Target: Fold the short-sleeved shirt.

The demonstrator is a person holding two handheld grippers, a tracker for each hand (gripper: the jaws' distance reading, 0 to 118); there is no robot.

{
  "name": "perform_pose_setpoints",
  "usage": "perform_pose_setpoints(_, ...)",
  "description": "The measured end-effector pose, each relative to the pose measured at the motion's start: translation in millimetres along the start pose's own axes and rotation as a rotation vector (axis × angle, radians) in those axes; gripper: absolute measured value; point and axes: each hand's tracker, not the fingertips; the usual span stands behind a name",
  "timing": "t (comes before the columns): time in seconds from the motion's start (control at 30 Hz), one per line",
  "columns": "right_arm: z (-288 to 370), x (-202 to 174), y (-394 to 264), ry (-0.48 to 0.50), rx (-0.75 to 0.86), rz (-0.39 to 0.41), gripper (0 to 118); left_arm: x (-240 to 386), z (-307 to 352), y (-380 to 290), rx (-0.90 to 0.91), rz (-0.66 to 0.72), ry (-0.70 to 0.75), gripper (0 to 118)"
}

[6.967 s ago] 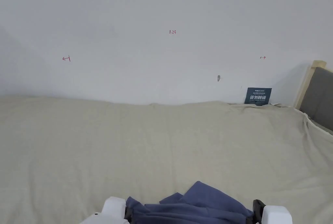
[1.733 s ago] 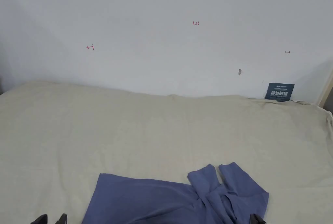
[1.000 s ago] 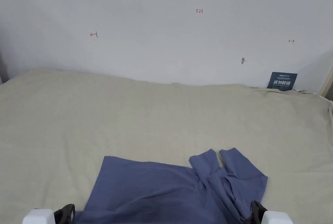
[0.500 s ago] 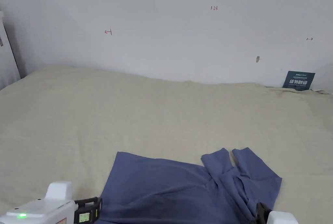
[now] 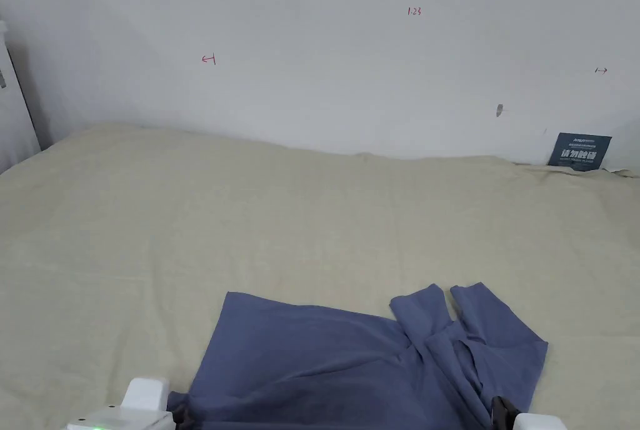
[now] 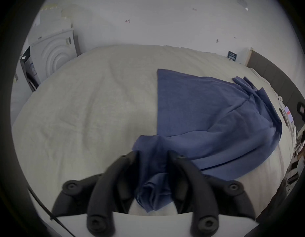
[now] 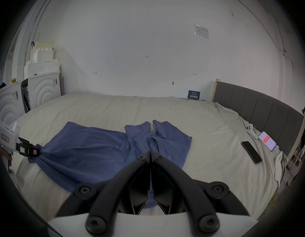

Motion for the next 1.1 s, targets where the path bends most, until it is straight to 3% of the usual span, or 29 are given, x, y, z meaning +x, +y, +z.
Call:
perform_pose_setpoints(0.1, -0.2, -1.0, -0.7, 0.002, -0.003, 0.004, 0, 10.6, 10.8, -2.8, 0.023, -0.009, -0.016, 7)
perform_pose_setpoints(0.43, -5.2, -0.9, -8.4, 0.010, -0.022, -0.004, 0, 9.4, 78.0, -5.1, 0.213, 0.097, -0.120, 5)
perform_pose_setpoints(0.63, -11.0, 2.4, -6.4, 0.013, -0.032, -0.005, 0, 24.3, 114.3, -6.3, 0.254, 0.090, -0.144, 4)
perform_pose_setpoints(0.97, -85.1, 31.2, 40.0, 0.045, -0.119, -0.004, 2, 32.3, 129.0, 3.8, 0.241, 0.079, -0.098, 4)
perform_pose_setpoints(1.03, -112.6, 37.0, 56.4, 0.061, -0.141, -0.016, 11, 31.1, 130.4, 4.8, 0.237, 0.078, -0.096, 4)
perform_pose_setpoints(1.1, -141.4, 38.9, 72.7, 0.076, -0.184, -0.010, 33, 31.5, 129.2, 4.0, 0.236, 0.079, -0.093, 4)
